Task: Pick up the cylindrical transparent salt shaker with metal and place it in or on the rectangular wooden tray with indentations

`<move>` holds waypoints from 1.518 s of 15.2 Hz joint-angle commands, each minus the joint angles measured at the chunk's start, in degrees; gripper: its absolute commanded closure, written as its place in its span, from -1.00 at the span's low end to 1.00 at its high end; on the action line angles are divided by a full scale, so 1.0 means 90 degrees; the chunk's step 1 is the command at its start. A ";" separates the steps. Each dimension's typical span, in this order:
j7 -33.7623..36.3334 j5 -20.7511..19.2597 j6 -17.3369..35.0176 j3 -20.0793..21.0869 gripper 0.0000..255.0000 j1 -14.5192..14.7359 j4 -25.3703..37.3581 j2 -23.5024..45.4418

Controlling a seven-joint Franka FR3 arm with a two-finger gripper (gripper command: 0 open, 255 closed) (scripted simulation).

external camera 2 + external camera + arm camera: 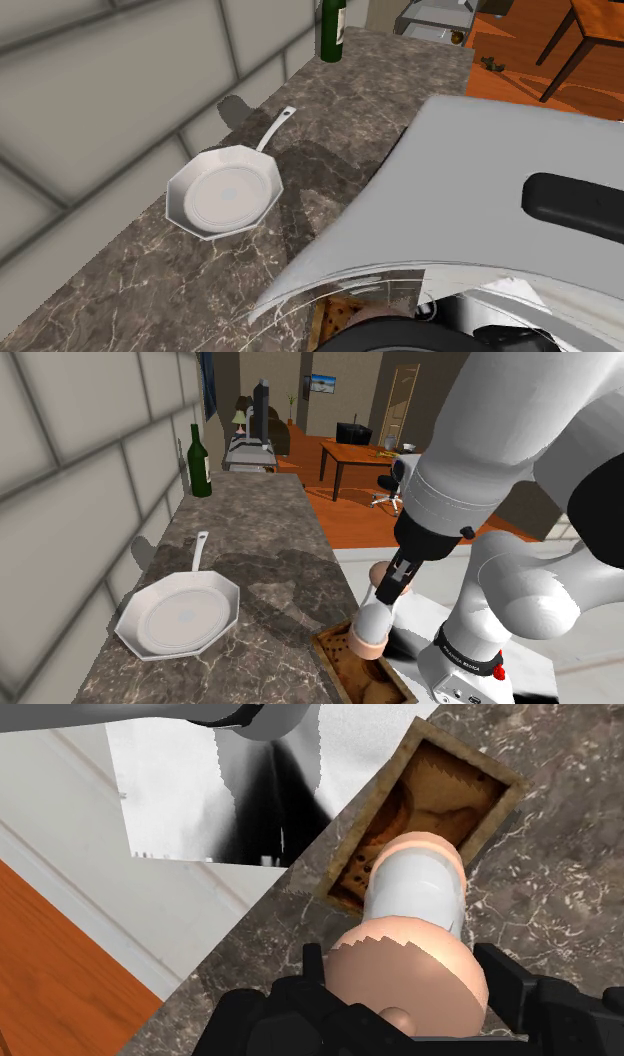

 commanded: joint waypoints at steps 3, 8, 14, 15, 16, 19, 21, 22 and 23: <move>0.0057 0.0126 0.0270 0.0125 1.00 0.0079 -0.0327 -0.0047; 0.0141 0.0303 0.0654 0.0321 1.00 0.0165 -0.0719 -0.0037; 0.0188 0.0405 0.0871 0.0438 1.00 0.0209 -0.0921 -0.0011; 0.0188 0.0405 0.0871 0.0438 1.00 0.0209 -0.0920 -0.0011; 0.0188 0.0405 0.0871 0.0438 1.00 0.0209 -0.0920 -0.0011; 0.0188 0.0405 0.0871 0.0438 1.00 0.0209 -0.0920 -0.0011; 0.0188 0.0405 0.0871 0.0438 -1.00 0.0209 -0.0920 -0.0011; 0.0188 0.0405 0.0871 0.0438 -1.00 0.0209 -0.0920 -0.0011; 0.0188 0.0405 0.0871 0.0438 -1.00 0.0209 -0.0921 -0.0011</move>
